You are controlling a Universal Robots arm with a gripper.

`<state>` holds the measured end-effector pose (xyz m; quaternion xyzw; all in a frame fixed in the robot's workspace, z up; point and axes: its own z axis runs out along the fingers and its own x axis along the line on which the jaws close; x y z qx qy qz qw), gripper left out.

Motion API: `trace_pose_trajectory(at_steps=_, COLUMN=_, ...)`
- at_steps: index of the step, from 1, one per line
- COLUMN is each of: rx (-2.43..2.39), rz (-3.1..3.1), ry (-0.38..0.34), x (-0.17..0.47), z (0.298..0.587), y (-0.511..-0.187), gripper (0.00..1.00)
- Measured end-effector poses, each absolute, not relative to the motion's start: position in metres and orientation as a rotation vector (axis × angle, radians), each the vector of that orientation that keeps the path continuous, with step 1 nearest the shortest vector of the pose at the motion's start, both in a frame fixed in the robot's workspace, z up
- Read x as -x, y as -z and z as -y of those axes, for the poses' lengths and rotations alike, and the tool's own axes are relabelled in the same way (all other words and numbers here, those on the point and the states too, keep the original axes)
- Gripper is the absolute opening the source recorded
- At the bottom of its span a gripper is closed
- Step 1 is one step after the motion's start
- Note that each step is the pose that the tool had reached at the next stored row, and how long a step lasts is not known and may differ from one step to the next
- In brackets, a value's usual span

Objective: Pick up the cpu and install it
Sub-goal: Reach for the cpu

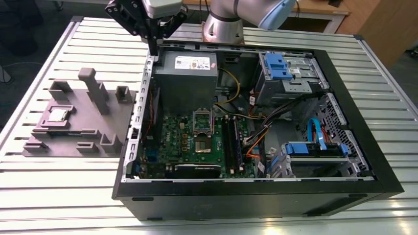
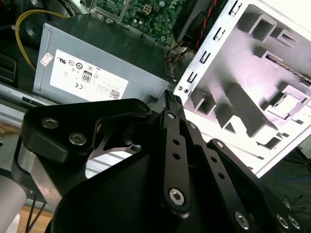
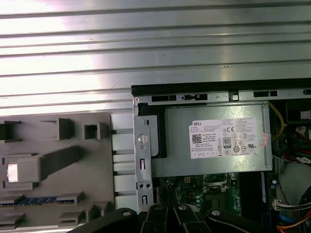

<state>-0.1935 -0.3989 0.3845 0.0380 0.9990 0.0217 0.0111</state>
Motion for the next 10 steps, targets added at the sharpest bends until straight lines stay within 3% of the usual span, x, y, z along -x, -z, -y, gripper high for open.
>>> trace_pose_trajectory(at_steps=10, rx=-0.118, rz=-3.117, ry=-0.067, x=0.1965, z=0.3990, y=-0.3845, gripper=0.11)
